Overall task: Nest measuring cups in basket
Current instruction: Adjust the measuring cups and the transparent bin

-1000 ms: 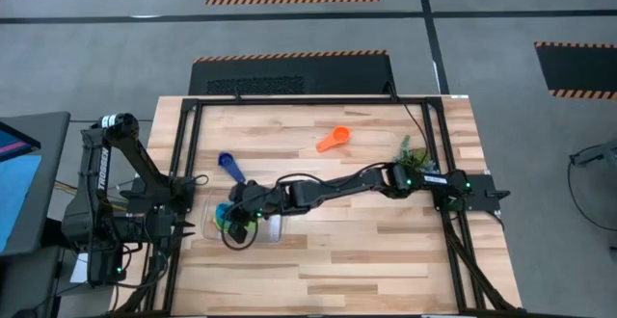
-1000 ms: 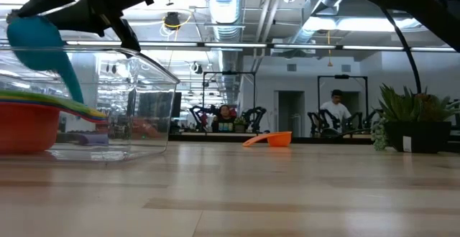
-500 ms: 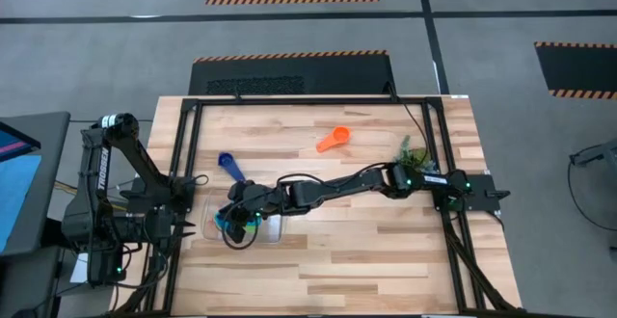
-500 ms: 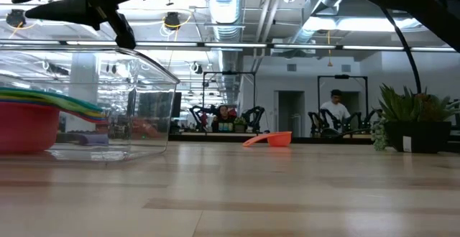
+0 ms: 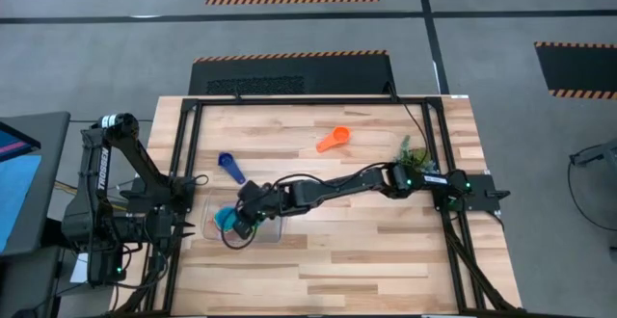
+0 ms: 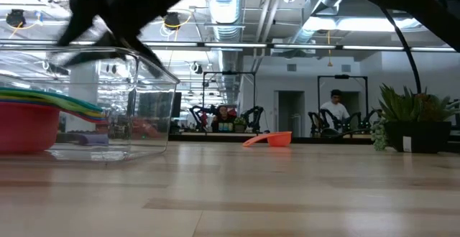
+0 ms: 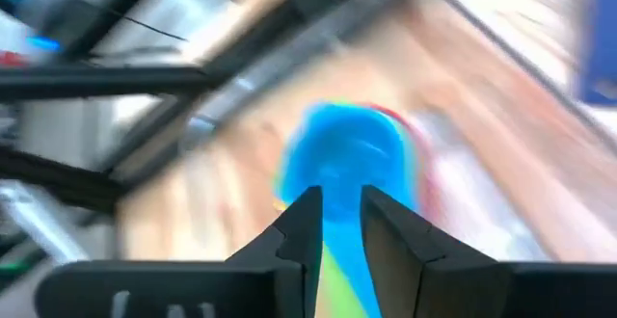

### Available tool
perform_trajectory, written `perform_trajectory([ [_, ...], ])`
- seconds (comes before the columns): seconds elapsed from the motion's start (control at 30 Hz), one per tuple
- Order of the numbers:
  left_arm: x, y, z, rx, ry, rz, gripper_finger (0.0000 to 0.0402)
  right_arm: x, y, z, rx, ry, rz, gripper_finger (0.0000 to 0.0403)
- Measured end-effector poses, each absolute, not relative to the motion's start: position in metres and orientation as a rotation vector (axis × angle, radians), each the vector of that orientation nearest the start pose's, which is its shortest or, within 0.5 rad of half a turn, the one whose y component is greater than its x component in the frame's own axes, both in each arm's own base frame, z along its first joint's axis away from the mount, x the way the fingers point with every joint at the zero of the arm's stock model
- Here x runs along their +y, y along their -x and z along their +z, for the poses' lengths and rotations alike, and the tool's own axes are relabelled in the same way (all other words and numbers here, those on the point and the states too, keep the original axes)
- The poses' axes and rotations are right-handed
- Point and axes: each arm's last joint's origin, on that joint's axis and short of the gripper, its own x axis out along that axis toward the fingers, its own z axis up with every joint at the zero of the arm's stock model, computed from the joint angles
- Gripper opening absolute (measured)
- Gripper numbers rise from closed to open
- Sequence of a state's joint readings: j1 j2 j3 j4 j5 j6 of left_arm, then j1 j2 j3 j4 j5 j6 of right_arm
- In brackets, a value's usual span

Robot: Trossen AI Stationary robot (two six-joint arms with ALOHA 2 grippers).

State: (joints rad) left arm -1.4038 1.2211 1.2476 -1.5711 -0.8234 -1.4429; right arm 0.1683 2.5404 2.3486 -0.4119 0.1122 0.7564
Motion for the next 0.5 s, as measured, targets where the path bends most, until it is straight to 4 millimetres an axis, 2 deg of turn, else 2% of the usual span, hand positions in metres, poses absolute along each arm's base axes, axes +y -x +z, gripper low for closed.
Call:
perform_trajectory([
  [0.13, -0.1692, -0.05, 0.3306, 0.751, -0.035, 0.101, 0.0068, 0.0916, -0.5565, 0.2039, 0.636, -0.589, -0.261, 0.0069],
  [0.3, -0.1693, -0.0501, 0.3306, 0.751, -0.036, 0.101, 0.0068, 0.0899, -0.557, 0.204, 0.65, -0.52, -0.213, 0.0016],
  [0.5, -0.1692, -0.05, 0.3306, 0.751, -0.022, 0.106, 0.0068, 0.0888, -0.5567, 0.2042, 0.624, -0.43, -0.274, 0.0013],
])
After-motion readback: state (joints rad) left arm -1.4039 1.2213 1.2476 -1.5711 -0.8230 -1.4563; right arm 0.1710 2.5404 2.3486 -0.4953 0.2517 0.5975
